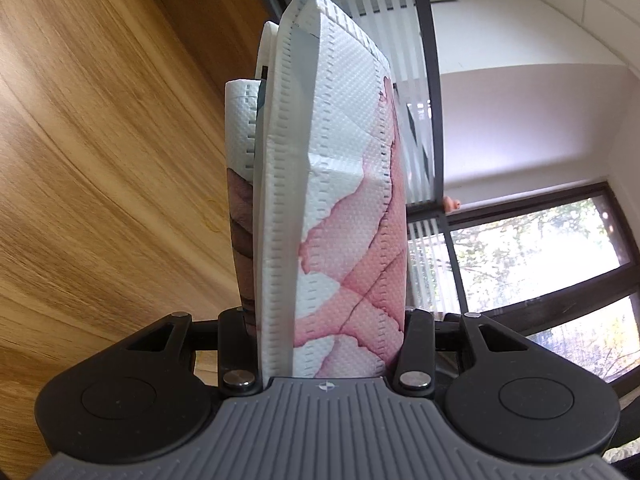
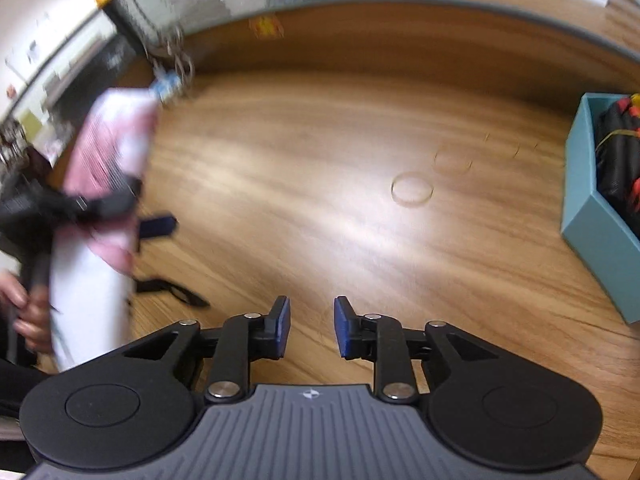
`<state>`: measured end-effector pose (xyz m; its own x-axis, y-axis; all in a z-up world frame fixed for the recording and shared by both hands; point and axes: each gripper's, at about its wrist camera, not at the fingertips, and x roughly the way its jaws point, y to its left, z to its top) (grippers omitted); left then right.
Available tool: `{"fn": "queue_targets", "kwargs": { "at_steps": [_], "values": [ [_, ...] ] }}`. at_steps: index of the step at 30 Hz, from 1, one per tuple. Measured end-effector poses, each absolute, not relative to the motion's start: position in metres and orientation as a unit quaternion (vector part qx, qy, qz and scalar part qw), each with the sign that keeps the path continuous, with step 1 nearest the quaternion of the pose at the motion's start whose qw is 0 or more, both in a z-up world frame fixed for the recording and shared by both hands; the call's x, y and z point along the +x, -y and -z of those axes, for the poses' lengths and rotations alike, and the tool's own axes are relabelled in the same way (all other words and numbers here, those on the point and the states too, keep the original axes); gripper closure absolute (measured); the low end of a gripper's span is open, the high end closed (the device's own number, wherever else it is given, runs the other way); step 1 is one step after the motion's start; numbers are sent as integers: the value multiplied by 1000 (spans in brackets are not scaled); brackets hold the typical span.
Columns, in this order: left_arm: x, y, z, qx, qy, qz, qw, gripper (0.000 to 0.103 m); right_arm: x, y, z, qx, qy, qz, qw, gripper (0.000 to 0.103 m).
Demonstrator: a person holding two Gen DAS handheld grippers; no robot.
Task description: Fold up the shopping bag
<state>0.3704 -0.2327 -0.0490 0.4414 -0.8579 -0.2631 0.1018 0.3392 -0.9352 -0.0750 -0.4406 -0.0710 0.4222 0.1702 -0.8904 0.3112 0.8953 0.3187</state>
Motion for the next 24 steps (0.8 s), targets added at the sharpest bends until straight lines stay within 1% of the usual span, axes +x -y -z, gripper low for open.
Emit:
{"fn": "queue_targets", "kwargs": {
  "at_steps": [6,11,15,16,20,24],
  "values": [
    [368,217,37,-451,-420,334,713,57,-64,424,107,188,-568,23,801,72],
    [367,207,38,-443,-427,331,715,53,-57,412,128,164,-584,14,794,72],
    [369,203,38,-441,-428,337,713,53,-51,405,140,150,-592,11,792,72],
    [369,202,39,-441,-428,338,713,53,-49,404,143,145,-594,10,791,75],
    [370,197,44,-444,-430,337,710,53,-42,396,153,123,-604,12,787,77],
    [357,196,55,-447,-431,336,709,53,-37,390,160,96,-610,24,786,85]
  ]
}}
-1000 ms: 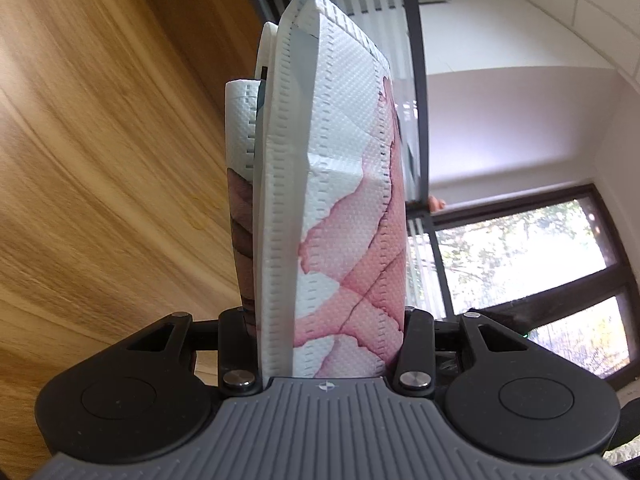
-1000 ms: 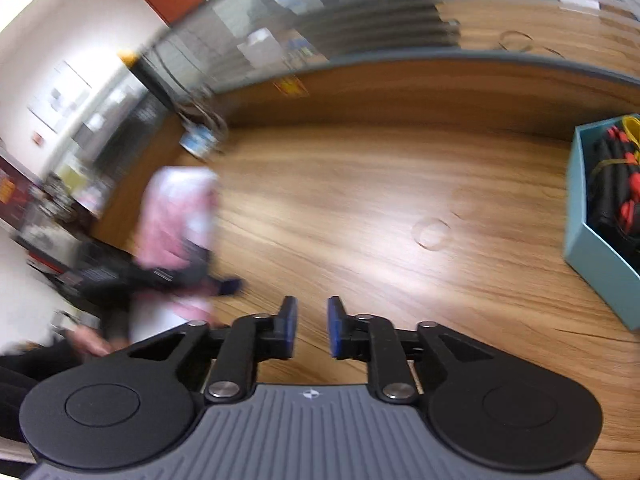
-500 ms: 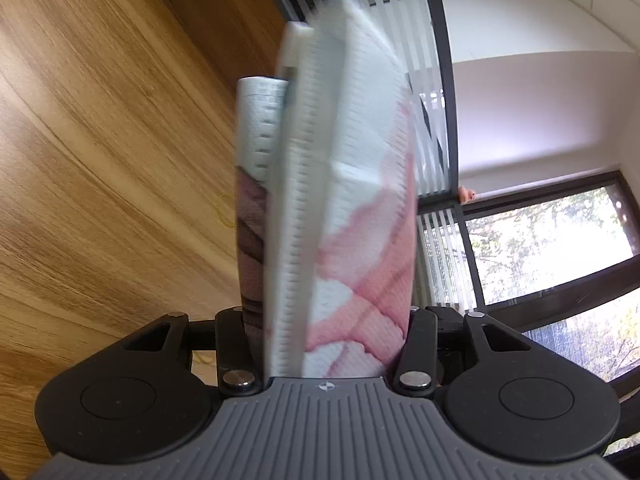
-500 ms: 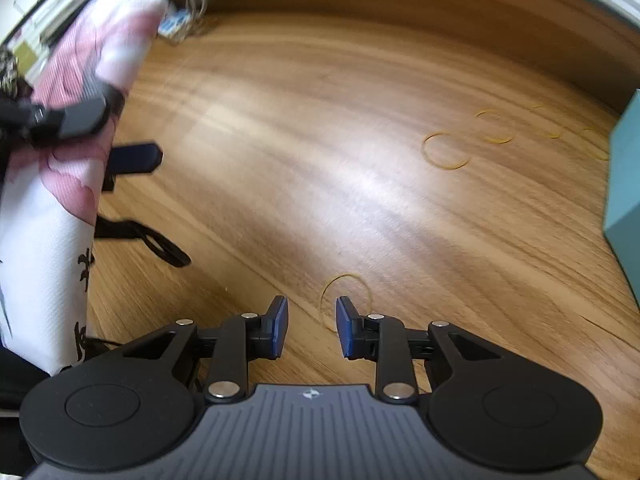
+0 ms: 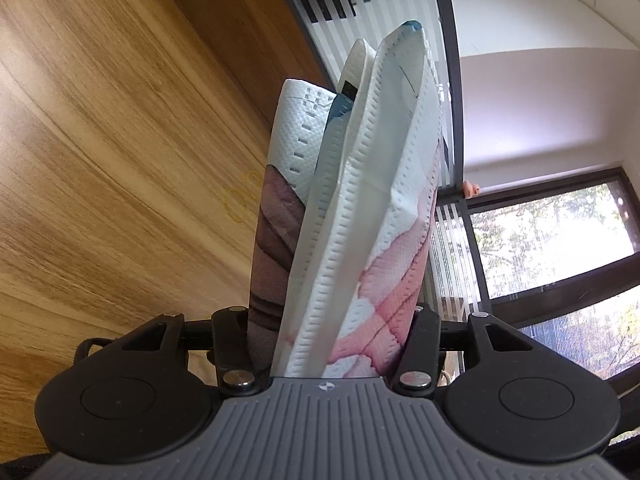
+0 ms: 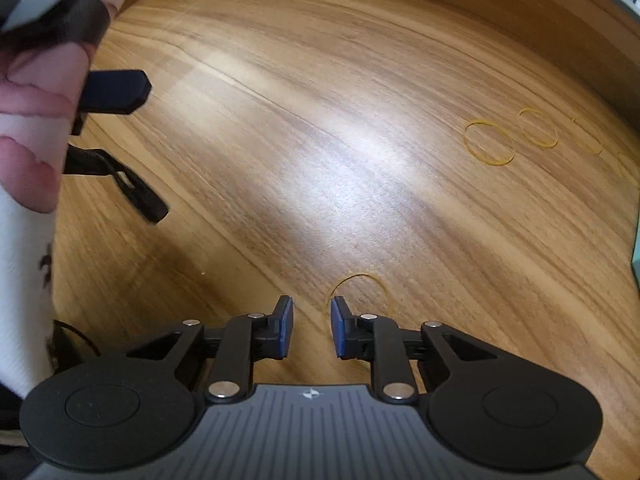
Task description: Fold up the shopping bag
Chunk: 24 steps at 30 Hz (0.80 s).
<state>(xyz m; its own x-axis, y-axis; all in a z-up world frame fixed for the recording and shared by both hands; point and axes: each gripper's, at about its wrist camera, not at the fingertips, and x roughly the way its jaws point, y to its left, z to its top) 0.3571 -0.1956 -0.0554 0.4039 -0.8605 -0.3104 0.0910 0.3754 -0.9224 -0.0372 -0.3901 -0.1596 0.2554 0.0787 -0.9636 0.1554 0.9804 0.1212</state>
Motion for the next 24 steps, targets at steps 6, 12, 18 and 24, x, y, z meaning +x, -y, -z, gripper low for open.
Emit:
{"fn": "queue_targets", "kwargs": {
  "at_steps": [6,12,18,24],
  "values": [
    [338,187,57,-452,-429,331,709,53,-30,391,162,79,-619,33,781,94],
    [341,181,62,-454,-430,323,711,53,-28,386,169,57,-616,43,785,102],
    [338,173,64,-453,-433,317,712,53,-39,413,154,150,-591,62,790,102],
    [343,181,66,-453,-438,311,712,53,-52,432,129,201,-564,70,798,102]
  ]
}}
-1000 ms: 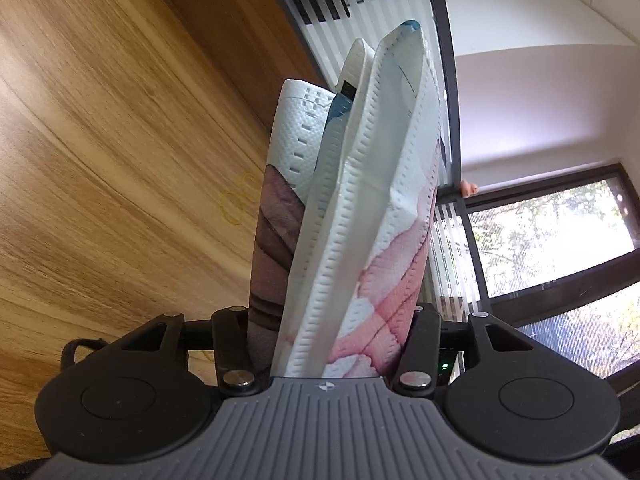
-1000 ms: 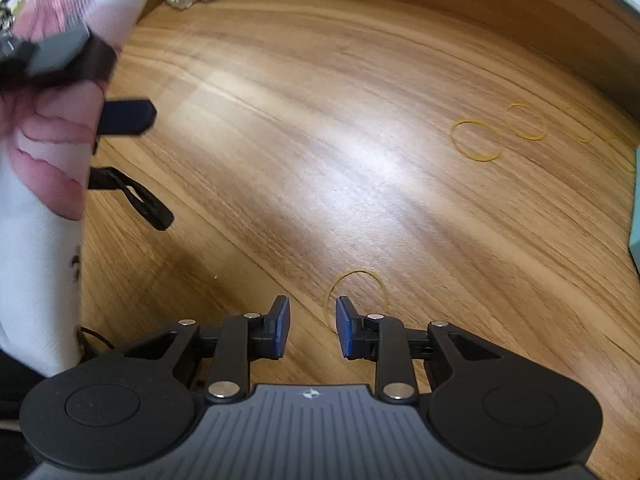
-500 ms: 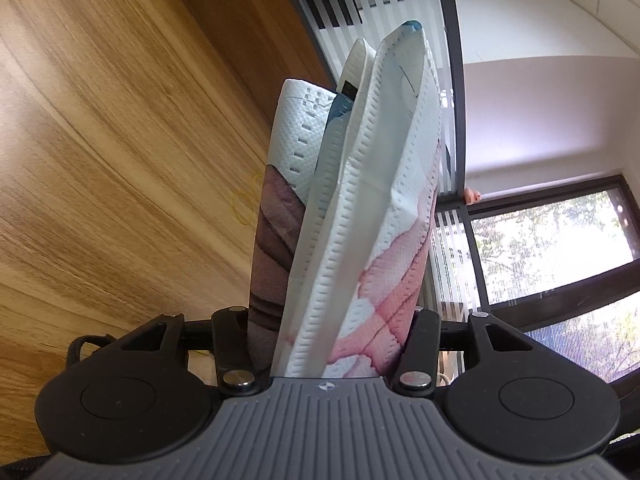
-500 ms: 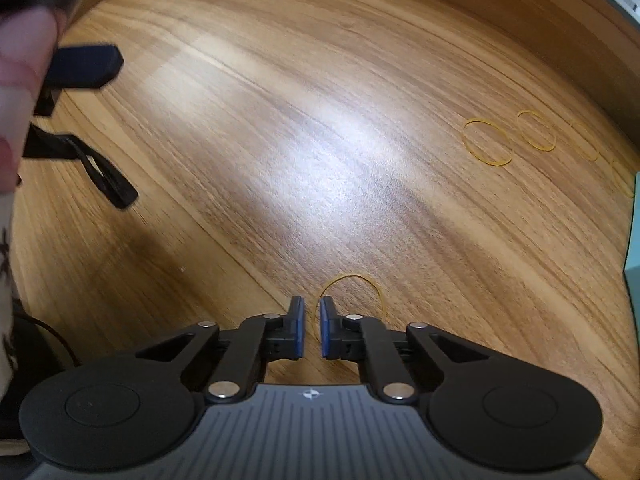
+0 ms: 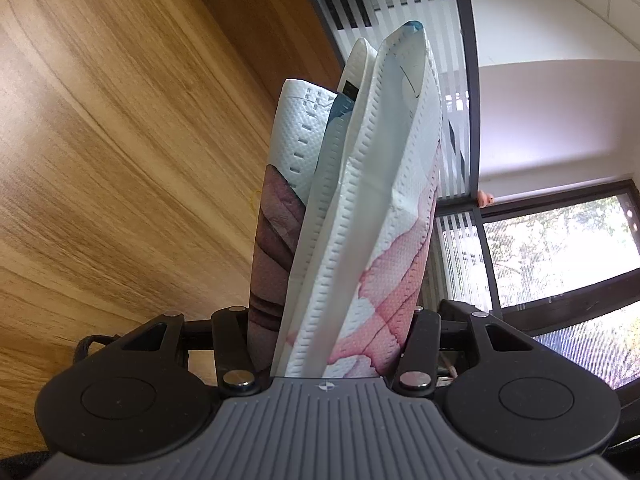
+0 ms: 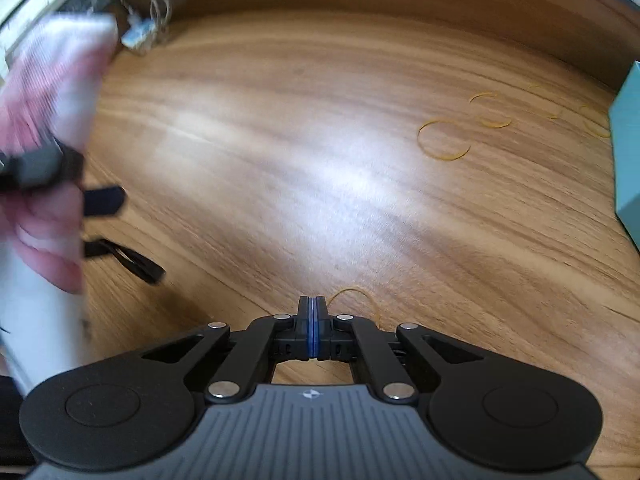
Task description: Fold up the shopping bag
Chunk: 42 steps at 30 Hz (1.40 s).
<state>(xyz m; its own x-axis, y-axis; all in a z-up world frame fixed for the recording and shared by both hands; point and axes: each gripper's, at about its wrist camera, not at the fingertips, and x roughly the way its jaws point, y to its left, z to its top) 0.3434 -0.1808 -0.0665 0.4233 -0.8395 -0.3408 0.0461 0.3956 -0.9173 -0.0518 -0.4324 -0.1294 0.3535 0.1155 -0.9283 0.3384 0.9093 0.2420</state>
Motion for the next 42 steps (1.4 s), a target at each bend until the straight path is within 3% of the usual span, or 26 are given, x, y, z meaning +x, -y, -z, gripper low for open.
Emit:
{"fn": "queue_targets", "kwargs": {
  "at_steps": [5,8,10,18,23,30,33,37,42],
  "values": [
    [344,180,65,-451,-439,313,712,53,-52,432,131,151,-578,83,797,98],
    [344,178,64,-452,-438,314,711,53,-52,436,133,145,-581,93,795,84],
    [345,178,64,-454,-438,314,709,53,-51,441,136,140,-583,101,794,69],
    [349,175,66,-456,-443,309,707,52,-44,452,150,119,-604,93,783,63],
    [352,173,67,-457,-446,307,706,52,-44,439,158,99,-614,73,779,66],
    [354,172,66,-456,-448,308,705,52,-39,420,167,65,-621,57,779,89],
    [353,170,66,-456,-449,308,704,52,-38,414,167,52,-619,57,782,91],
    [356,177,71,-455,-448,310,704,52,-39,410,167,39,-615,57,785,102],
    [357,176,77,-454,-448,307,706,52,-41,415,161,67,-607,65,789,102]
  ]
}}
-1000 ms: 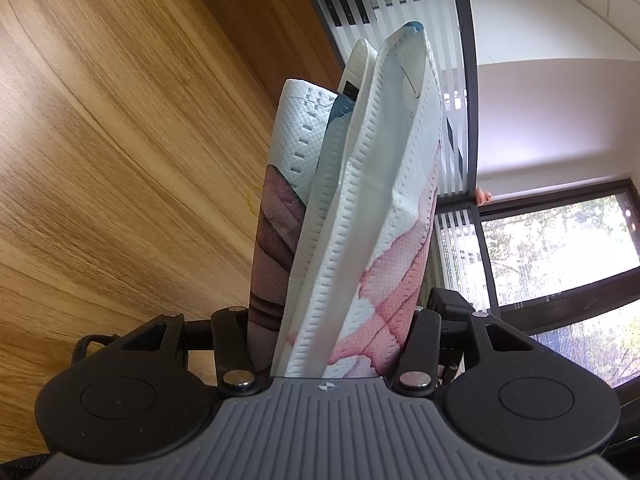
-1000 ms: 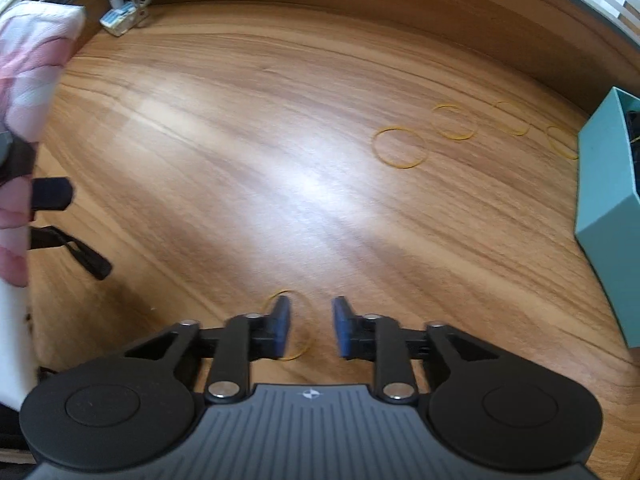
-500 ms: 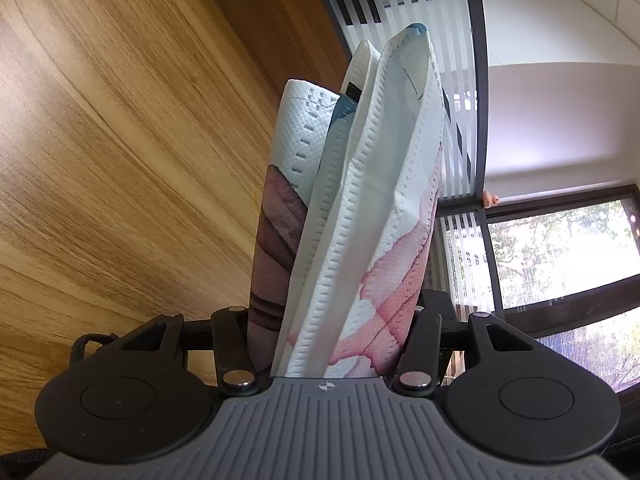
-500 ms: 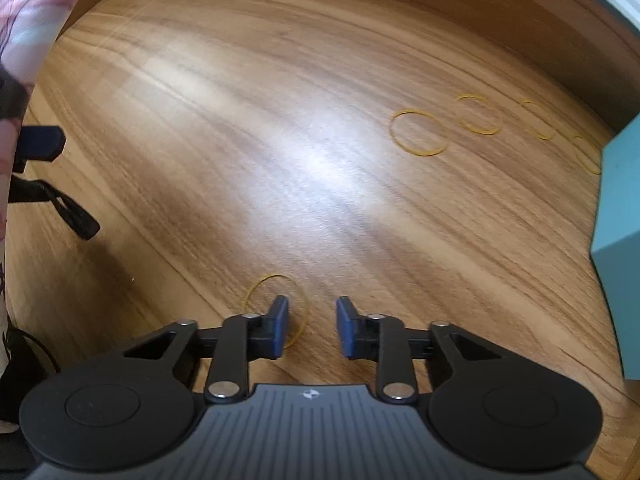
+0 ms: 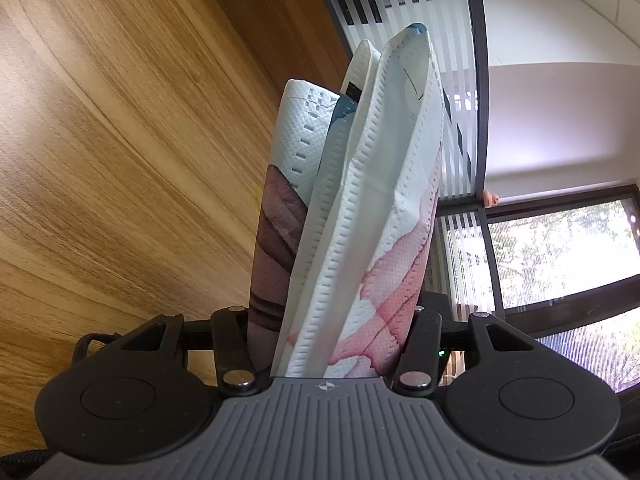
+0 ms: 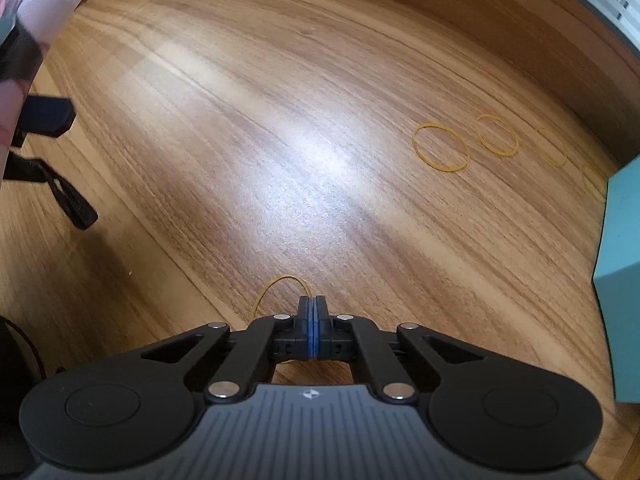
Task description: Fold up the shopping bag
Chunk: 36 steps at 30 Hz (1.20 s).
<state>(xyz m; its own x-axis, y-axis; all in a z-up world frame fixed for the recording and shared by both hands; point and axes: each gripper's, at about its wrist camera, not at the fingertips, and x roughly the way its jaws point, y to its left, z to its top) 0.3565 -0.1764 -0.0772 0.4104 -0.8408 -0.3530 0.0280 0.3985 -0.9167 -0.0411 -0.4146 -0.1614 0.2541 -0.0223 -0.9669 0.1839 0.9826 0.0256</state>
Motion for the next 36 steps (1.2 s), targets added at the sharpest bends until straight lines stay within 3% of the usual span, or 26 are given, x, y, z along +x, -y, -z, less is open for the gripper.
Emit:
{"fn": "queue_targets", "kwargs": {
  "at_steps": [8,14,15,16,18,19,29,32,36],
  "values": [
    [354,179,83,-451,-448,308,708,52,-52,423,131,110,-582,71,803,102],
    [355,185,90,-447,-449,312,708,52,-51,420,139,96,-594,60,797,99],
    [355,185,91,-447,-449,313,708,52,-50,419,140,93,-596,58,795,86],
    [355,185,92,-447,-450,312,708,52,-49,415,144,79,-601,60,793,65],
    [357,186,95,-447,-450,312,708,52,-46,410,149,61,-607,58,790,46],
    [358,186,96,-446,-451,311,707,52,-45,407,151,54,-609,53,790,43],
    [367,194,112,-445,-456,311,705,52,-41,396,163,38,-614,46,787,44],
    [368,196,117,-445,-457,310,705,52,-38,398,165,35,-612,50,789,49],
    [369,197,122,-447,-456,308,705,52,-35,401,166,38,-605,54,794,66]
  ]
}}
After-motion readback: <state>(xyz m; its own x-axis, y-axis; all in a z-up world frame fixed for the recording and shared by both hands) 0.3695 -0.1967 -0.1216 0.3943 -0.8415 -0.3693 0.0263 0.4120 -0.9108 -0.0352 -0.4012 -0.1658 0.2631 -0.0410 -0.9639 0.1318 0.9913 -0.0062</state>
